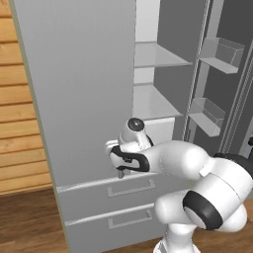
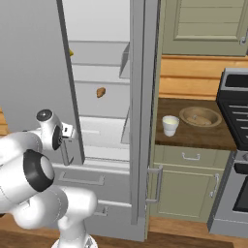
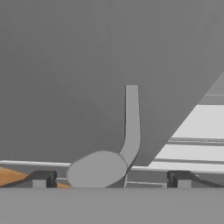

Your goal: Grab a lemon wedge from the fridge and one ice cube from the ice bowl, and put them in the glass of lemonade.

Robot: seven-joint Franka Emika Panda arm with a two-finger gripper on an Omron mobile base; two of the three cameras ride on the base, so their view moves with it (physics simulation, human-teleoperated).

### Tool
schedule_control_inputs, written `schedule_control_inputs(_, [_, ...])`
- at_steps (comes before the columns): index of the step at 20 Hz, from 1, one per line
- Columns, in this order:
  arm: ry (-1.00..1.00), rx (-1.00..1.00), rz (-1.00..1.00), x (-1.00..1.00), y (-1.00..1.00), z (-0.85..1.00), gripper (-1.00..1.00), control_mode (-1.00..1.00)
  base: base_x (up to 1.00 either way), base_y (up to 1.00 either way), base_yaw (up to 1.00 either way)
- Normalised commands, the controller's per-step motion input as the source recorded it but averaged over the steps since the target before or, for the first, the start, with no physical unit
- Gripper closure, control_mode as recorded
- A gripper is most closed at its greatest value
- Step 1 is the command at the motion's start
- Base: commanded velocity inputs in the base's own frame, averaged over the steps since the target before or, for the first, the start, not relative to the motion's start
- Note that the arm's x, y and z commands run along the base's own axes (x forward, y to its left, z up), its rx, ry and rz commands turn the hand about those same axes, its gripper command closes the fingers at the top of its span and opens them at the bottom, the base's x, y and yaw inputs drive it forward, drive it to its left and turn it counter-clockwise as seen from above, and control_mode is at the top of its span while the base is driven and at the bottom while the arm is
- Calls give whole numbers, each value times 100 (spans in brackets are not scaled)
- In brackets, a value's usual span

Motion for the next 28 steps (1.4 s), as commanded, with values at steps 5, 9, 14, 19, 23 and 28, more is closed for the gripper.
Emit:
schedule_control_inputs(5, [4, 0, 0, -15, 15, -22, -100, -100, 0, 0, 0])
schedule_control_inputs(9, [0, 0, 0, -26, 12, -3, -100, -100, 0, 0, 0])
schedule_control_inputs(14, [0, -2, -1, 6, 1, -31, -100, -100, 0, 0, 0])
schedule_control_inputs(19, [0, -4, -3, 33, 0, -18, -100, -100, 0, 0, 0])
schedule_control_inputs(23, [0, -5, -2, 42, 0, 0, -100, -100, 0, 0, 0])
schedule_control_inputs(28, [9, -2, 0, 24, 0, 4, 100, -100, 0, 0, 0])
